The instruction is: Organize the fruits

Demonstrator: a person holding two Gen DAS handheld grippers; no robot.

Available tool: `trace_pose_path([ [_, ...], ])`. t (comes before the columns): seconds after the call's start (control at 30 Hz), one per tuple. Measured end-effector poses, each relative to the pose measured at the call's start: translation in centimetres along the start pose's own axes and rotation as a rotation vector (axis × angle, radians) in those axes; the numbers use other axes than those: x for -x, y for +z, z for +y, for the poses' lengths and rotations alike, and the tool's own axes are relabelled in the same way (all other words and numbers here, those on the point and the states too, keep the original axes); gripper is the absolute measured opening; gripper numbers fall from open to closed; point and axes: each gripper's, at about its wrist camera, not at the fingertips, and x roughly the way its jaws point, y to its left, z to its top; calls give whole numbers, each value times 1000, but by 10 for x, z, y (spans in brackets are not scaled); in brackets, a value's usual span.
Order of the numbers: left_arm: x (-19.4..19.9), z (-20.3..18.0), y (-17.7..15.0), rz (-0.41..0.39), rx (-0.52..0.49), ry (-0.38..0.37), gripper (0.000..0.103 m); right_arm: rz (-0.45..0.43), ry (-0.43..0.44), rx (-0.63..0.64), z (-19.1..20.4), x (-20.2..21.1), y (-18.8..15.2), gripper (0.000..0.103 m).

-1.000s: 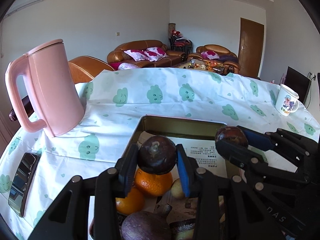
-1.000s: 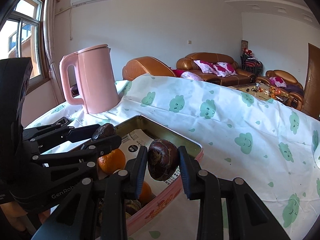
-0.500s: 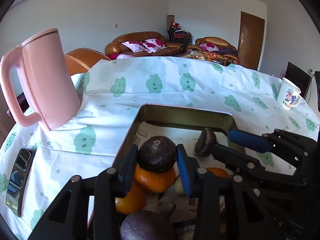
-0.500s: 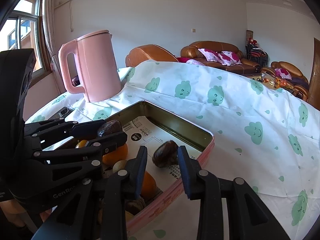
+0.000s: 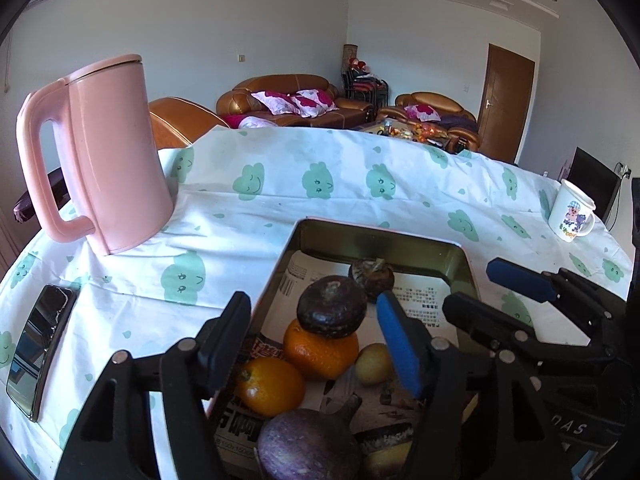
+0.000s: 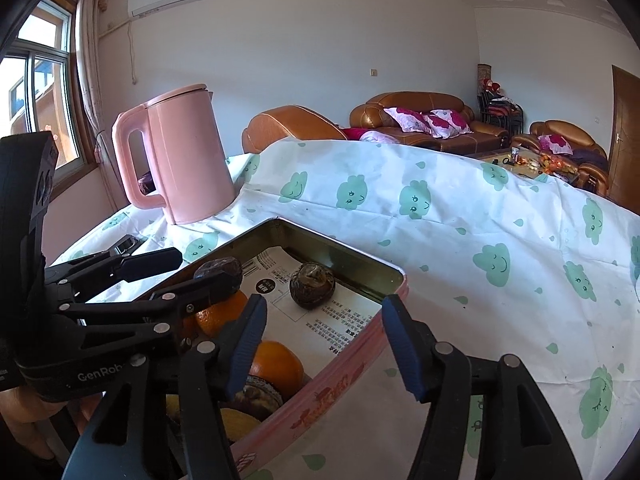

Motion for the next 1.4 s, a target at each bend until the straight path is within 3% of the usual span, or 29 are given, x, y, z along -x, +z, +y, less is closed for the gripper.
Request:
trace_pose_path([
  [0.27, 38, 3, -5, -119, 30, 6, 94, -70, -53, -2, 2, 35, 0, 69],
  [0.57, 63, 2, -14, -202, 30, 45, 98, -152, -111, 65, 17, 69, -3, 75],
  [1.4, 69, -9, -19, -203, 17, 30, 98, -188, -116, 47, 10, 93, -11, 77],
])
